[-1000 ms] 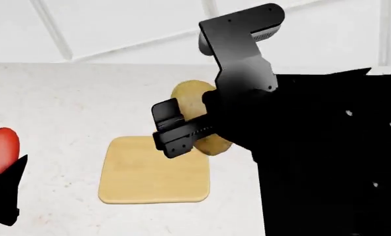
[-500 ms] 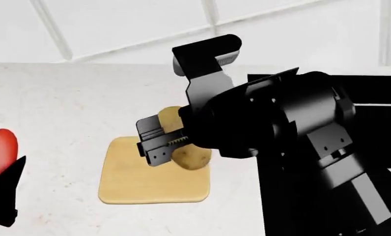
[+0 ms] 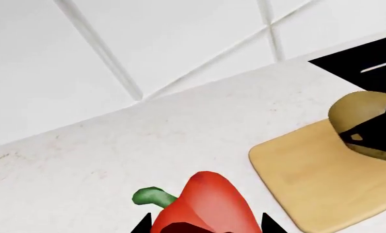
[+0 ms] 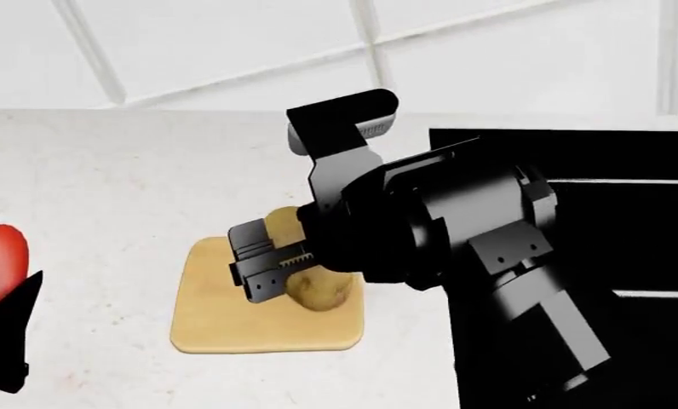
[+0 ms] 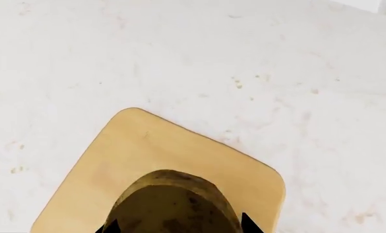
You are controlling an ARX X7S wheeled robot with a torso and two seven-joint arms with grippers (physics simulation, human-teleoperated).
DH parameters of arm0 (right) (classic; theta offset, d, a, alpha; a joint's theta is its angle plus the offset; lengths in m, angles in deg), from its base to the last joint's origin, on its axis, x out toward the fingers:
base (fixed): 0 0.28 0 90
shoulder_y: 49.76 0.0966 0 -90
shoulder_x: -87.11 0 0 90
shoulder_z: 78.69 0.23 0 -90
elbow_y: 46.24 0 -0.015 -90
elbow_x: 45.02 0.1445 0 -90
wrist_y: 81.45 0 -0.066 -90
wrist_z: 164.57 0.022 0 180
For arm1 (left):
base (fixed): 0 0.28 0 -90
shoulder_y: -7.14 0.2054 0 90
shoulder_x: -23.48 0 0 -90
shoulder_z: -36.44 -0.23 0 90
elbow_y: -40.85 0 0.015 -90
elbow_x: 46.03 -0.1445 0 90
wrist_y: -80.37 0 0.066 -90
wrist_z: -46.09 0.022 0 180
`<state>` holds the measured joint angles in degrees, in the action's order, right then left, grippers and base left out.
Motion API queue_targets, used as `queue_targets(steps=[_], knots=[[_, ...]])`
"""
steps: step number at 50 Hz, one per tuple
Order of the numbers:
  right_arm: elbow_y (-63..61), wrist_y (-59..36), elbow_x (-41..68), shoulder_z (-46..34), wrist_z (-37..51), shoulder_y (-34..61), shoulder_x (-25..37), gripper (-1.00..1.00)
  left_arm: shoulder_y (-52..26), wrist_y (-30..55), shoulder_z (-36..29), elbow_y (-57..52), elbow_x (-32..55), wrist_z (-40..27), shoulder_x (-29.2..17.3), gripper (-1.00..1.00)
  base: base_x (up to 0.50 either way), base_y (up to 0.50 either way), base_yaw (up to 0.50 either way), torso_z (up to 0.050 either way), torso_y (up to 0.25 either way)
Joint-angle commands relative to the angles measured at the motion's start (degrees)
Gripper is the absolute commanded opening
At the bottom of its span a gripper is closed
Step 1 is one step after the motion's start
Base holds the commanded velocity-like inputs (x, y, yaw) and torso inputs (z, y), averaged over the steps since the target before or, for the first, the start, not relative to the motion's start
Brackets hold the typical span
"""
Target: Pick the vegetables from the sink and place them on the cutting board.
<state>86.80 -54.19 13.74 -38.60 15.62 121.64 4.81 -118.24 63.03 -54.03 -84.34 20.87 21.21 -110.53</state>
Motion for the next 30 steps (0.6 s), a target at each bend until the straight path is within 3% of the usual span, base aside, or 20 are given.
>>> queue_targets(steps=[1, 11, 12, 21, 30], knots=[[2.23, 1.69, -1.90, -1.65, -2.30, -0.60, -0.94, -1.00, 0.29, -0.87, -0.26, 0.02, -0.07, -0.49, -0.16, -1.00, 0.00, 0.00, 0.00, 0.000, 0.000], [1.30, 1.80, -1.50, -1.61, -1.59, -2.05, -0.42, -1.00, 3.85, -2.55, 3.27, -1.05, 1.40, 1.69, -3.40, -1.00, 0.00, 0.00, 0.00, 0.000, 0.000], [1.06, 1.57, -1.31, -1.65, -1.81, -2.09, -0.38, 1.00, 4.47, -2.73, 3.98, -1.31, 1.74, 1.96, -3.94, -1.00, 0.00, 0.00, 0.00, 0.000, 0.000], [-0.74, 1.34, -0.54, -0.72, -0.34, -1.78, 0.53, 1.00, 3.94, -2.73, 3.25, -1.16, 1.80, 1.92, -3.91, -1.00, 0.00, 0.00, 0.00, 0.000, 0.001], [-7.63, 0.16, 3.24, 4.83, 4.39, 2.24, 3.71, 1.00, -2.76, 0.03, -3.24, 0.73, 0.79, -1.66, 1.38, -1.00, 0.00, 0.00, 0.00, 0.000, 0.000]])
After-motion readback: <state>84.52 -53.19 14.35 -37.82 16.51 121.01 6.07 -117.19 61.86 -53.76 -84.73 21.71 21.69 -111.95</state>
